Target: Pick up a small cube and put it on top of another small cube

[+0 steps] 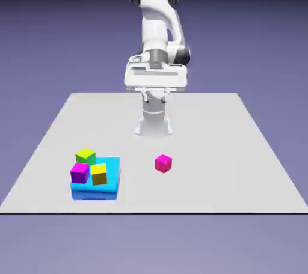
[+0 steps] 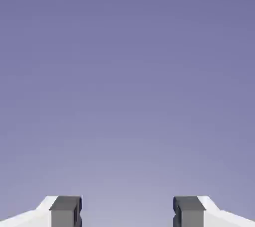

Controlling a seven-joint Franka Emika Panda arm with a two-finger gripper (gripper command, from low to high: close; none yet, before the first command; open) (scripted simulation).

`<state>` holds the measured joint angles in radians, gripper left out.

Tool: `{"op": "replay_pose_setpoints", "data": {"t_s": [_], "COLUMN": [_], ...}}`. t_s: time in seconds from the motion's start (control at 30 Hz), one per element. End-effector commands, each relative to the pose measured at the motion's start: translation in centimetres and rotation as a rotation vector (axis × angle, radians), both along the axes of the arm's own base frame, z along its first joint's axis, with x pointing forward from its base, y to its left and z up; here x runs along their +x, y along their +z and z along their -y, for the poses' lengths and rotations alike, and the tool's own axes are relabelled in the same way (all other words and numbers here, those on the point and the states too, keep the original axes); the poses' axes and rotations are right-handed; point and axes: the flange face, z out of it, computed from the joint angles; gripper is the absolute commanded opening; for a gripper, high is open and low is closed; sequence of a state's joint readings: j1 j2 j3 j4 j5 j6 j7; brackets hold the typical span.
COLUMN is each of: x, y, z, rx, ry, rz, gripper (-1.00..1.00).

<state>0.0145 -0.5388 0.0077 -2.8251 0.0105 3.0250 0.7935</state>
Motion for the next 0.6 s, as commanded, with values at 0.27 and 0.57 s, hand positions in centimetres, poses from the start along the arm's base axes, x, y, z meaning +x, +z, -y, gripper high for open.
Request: {"op": "replay_pose_setpoints", "data": {"t_s": [0.27,0.57], "x": [-3.2,-9.1], "y": [-14.9,-24.8], "z": [-2.0,-2.9], "rx": [0.209,0.254], "ry": [-0.333,-0.653], "rz": [-0.438,-0.747], "gripper": [0.00,0.00]}}
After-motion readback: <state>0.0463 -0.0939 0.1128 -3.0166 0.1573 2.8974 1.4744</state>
